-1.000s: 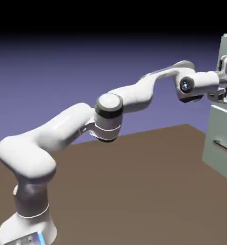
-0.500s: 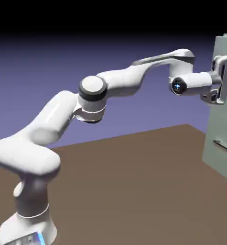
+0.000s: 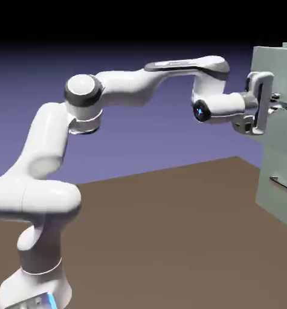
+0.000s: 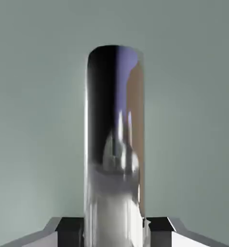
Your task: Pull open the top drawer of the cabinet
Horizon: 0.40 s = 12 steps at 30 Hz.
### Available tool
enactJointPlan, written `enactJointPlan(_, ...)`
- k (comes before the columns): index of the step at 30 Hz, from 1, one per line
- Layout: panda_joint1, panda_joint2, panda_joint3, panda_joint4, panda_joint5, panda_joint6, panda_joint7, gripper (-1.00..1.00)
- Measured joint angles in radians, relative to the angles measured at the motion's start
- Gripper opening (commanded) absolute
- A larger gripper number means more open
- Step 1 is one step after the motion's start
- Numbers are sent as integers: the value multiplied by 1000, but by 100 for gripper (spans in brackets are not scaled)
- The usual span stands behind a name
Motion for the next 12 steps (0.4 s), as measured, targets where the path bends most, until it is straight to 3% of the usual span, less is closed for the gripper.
enactJointPlan(9, 321, -49, -226, -314, 18, -68, -83, -100)
enactJointPlan(10, 354, -48, -251, -343, 17, -74, -86, 100)
enactJointPlan(12, 354, -48, -251, -343, 15, -73, -86, 100)
